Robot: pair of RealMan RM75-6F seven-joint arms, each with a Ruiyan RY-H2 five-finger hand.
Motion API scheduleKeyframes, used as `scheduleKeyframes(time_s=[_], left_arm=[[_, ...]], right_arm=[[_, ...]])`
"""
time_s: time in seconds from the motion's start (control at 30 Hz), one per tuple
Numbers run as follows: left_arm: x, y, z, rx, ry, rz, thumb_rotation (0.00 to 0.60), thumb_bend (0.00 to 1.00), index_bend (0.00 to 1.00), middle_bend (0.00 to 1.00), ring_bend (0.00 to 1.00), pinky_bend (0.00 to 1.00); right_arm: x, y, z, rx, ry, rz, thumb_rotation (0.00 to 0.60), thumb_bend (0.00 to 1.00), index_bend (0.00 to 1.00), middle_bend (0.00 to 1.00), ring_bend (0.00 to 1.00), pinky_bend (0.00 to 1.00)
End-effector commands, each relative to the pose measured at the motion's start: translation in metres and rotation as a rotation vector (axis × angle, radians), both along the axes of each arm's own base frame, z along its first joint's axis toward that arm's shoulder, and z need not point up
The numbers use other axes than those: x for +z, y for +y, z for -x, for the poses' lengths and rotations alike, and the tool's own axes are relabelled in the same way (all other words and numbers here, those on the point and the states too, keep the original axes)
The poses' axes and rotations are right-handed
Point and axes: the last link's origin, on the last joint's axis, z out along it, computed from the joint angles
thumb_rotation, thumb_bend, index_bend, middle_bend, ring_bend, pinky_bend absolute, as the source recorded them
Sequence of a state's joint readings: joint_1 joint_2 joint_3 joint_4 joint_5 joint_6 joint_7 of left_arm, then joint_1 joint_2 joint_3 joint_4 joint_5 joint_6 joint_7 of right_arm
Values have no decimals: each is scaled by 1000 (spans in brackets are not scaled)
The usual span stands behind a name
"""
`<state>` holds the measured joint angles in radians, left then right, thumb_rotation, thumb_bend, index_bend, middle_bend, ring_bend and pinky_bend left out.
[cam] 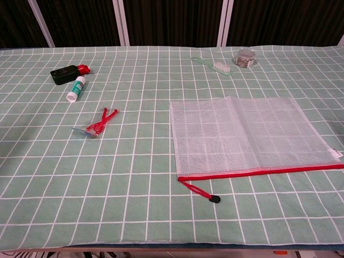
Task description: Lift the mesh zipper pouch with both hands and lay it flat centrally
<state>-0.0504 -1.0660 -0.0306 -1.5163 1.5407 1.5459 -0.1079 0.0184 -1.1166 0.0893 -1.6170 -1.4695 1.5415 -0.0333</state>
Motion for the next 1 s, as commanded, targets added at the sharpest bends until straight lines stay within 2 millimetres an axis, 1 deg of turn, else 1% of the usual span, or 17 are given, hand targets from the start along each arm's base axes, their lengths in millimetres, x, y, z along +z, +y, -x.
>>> scheduleKeyframes(time_s=[0.03,0.43,0.5,0.53,0.6,0.67,0.77,0.8,0.83,0.9,0.97,1.0], left_arm=[[0,0,0,1,0,-1,600,0,0,0,0,0],[0,0,0,3,-1,-2,600,0,0,0,0,0],[-1,1,1,7,-1,-3,600,0,0,0,0,0],[-1,1,1,11,0,-4,600,0,0,0,0,0],[-1,2,1,15,2,-7,600,0,0,0,0,0],[-2,3,2,21,6,-9,600,0,0,0,0,0],[-3,5,2,36,3,-8,600,0,0,0,0,0],[-3,6,2,40,3,-7,600,0,0,0,0,0],[-3,6,2,41,3,-6,600,0,0,0,0,0],[-4,7,2,46,4,-6,600,0,0,0,0,0],[-4,7,3,49,4,-6,600,0,0,0,0,0],[-4,7,3,52,3,-6,600,0,0,0,0,0]], right_arm=[[0,0,0,0,0,-1,600,24,0,0,0,243],[-1,0,-3,12,-1,-6,600,24,0,0,4,243],[-1,-2,-6,23,-5,-2,600,24,0,11,34,244],[-1,-3,-9,32,-14,5,600,27,0,34,67,251],[-1,-6,-14,49,-31,13,600,40,0,101,134,279],[-2,-9,-20,71,-46,18,600,58,0,209,237,355],[-4,-20,-36,133,-61,27,600,88,0,435,466,543],[-6,-25,-42,155,-75,24,600,97,0,485,516,582],[-8,-28,-47,165,-86,21,600,112,0,570,597,648],[-14,-39,-64,198,-134,-6,600,135,2,680,700,738],[-21,-47,-79,220,-165,-42,600,168,40,812,822,842],[-24,-51,-88,232,-179,-61,600,186,83,887,893,897]])
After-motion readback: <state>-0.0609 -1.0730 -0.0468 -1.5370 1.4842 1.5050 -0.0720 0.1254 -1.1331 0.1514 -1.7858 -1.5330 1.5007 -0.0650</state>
